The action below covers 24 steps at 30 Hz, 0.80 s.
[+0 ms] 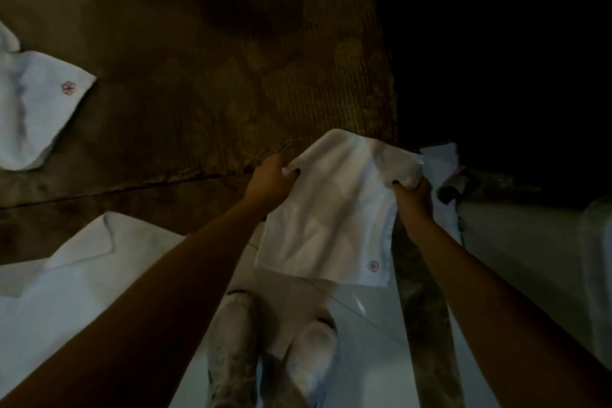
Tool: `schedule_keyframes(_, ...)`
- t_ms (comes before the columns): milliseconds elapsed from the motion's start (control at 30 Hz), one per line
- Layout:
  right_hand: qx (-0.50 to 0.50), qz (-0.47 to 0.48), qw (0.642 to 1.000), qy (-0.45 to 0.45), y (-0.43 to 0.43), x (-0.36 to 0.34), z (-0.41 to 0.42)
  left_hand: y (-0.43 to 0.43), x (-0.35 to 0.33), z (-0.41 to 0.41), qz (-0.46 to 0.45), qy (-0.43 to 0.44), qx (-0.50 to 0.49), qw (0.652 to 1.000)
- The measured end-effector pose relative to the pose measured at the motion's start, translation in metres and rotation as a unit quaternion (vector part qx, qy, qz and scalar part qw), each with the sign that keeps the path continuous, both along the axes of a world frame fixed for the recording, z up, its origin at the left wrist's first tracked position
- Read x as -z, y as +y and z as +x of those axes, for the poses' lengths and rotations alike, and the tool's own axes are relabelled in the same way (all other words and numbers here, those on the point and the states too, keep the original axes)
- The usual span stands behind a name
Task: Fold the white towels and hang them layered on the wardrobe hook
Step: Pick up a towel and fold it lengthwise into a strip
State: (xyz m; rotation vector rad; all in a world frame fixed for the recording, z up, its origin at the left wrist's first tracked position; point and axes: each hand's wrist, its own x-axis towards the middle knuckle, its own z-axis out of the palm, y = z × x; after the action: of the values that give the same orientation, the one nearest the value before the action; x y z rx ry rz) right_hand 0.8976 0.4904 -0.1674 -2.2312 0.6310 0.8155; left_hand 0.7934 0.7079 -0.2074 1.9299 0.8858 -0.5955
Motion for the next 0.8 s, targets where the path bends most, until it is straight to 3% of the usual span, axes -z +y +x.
schedule_keyframes(167, 0.070, 0.029, 0.992, 0.097, -0.008, 0.026, 0.001, -0.022, 0.022, -0.018, 0.005, 0.046, 0.002, 0.999)
schedule_keyframes(333, 0.113, 0.080, 0.983, 0.123, 0.010, -0.004, -0.014, -0.028, -0.021, -0.020, -0.130, 0.028, -0.180, 0.975)
schedule_keyframes(567, 0.165, 0.133, 0.973, 0.092, 0.014, -0.133, -0.048, -0.022, -0.154, -0.038, -0.264, 0.047, -0.350, 0.897)
schedule_keyframes(667, 0.236, 0.223, 0.940, 0.104, 0.013, -0.204, -0.047, -0.017, -0.220, -0.047, -0.313, 0.031, -0.394, 0.863)
schedule_keyframes(733, 0.222, 0.259, 0.933, 0.119, 0.009, -0.251, -0.049, -0.014, -0.265, -0.053, -0.307, 0.029, -0.406, 0.860)
schedule_keyframes(800, 0.185, 0.234, 0.946, 0.125, 0.006, -0.298, -0.055, -0.012, -0.316, -0.060, -0.291, 0.021, -0.405, 0.866)
